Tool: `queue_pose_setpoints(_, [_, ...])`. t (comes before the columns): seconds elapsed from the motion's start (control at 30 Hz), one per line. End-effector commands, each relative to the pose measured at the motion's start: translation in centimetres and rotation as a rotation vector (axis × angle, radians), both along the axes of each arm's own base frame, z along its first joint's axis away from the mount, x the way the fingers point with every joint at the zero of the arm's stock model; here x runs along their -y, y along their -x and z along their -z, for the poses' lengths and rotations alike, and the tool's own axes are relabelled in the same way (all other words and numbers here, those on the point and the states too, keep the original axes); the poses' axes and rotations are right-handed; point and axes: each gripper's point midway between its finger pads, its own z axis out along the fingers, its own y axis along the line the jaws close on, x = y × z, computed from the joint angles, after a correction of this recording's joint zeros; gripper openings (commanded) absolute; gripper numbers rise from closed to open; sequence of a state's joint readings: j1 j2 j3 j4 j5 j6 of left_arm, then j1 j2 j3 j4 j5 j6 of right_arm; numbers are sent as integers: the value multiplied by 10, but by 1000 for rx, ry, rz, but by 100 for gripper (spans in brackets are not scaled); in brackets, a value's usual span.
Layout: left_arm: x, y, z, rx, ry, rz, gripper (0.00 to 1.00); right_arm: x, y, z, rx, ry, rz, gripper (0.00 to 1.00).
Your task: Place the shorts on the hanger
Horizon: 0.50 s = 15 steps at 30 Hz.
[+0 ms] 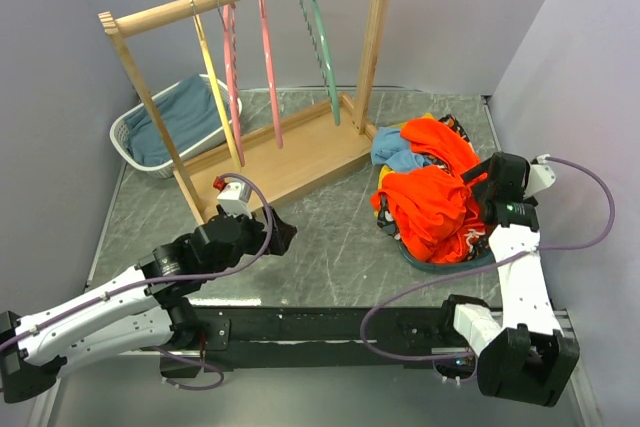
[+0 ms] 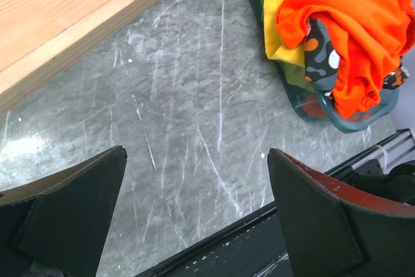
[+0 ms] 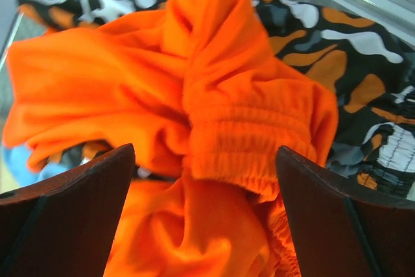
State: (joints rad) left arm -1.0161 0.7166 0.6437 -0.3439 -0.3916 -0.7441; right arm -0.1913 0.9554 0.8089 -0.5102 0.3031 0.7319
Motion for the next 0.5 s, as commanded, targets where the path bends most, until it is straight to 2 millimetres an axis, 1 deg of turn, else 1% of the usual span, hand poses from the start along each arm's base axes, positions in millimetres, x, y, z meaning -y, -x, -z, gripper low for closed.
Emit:
queue_pose_setpoints(0.0, [1,-4,-27,65,58,-6,97,25,1,9,10,0,136,93])
queue_pose_setpoints(0.1, [3,-3,-28,70,71,1,96,30,-2,16,4,-19,145,86])
queue_pose_setpoints(0.13, [3,-3,-28,71,74,0,97,31,-2,21,-14,-24,147,85])
queue_pose_setpoints(0.23, [4,-4,-28,69,81,1,97,29,-4,26,-21,-30,135,78])
queue_pose_setpoints(0.3, [5,-4,-28,70,87,0,96,30,-5,27,-20,-32,133,67])
queue_pose_setpoints(0.33, [5,-4,-27,69,85,0,96,29,-5,27,-20,-32,126,59])
queue_pose_setpoints(0.37, [5,-4,-28,69,89,-1,96,28,-4,26,-22,-33,122,44])
queue_pose_setpoints(0.43, [5,-5,-28,71,92,-5,97,27,-6,12,9,-26,108,27])
queue_pose_setpoints(0.47, [5,-5,-28,71,93,-6,96,25,-3,8,13,-27,106,14])
